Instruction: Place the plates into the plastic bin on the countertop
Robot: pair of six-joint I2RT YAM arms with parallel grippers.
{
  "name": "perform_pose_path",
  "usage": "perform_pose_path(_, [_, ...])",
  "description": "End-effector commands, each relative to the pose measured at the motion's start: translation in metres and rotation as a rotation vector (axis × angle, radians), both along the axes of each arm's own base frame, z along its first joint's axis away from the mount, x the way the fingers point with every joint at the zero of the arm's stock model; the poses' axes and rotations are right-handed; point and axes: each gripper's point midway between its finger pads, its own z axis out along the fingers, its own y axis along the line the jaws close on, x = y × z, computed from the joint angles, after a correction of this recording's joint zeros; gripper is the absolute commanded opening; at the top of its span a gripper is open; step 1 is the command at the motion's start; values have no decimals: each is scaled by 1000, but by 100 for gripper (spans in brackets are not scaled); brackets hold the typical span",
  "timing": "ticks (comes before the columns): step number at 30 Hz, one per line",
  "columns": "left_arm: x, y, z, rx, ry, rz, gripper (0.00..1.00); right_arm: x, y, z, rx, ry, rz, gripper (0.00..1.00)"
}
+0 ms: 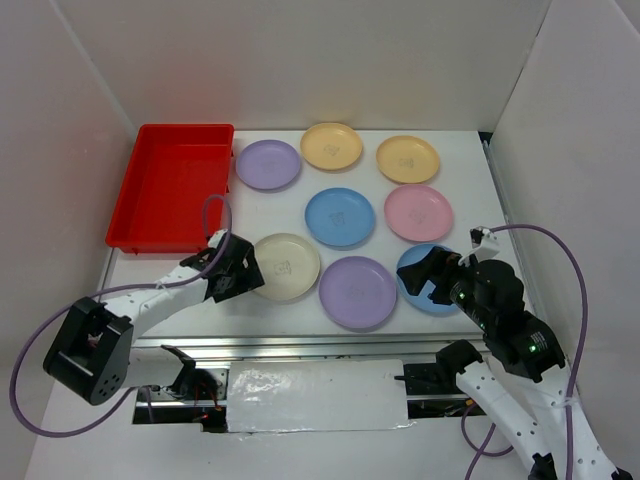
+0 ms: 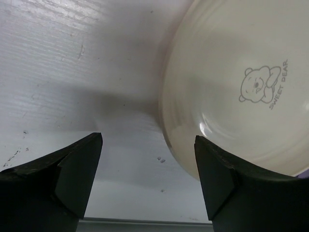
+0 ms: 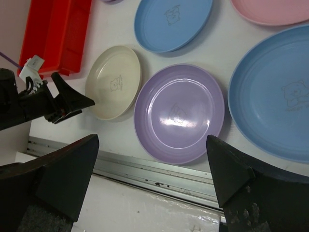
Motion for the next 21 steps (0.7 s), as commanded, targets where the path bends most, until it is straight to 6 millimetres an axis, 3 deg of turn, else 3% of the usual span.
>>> perform_pose_path(1, [19,0,2,21,-56,67,89,5,8,7,8,-42,38,100])
perform_pose_path(9, [16,3,-20,105,-11,109,65,1,7,11,20,-63,42,100])
perform_pose_path(14, [12,5,-23,120,-22,131,25,-1,7,12,19,-62,45,100])
perform_pose_path(16, [10,6,-16,122,-49,145,9,-2,6,13,24,-68,43,100])
perform_pose_path(18, [5,12,-2,151,-76,164,0,-2,7,14,25,-71,46,100])
perform_pose_path(20, [5,14,26,135,-130,213,0,-2,7,13,24,-70,46,100])
perform_pose_path(21, [-8,20,32,173,-114,207,0,-2,7,13,24,-68,48,100])
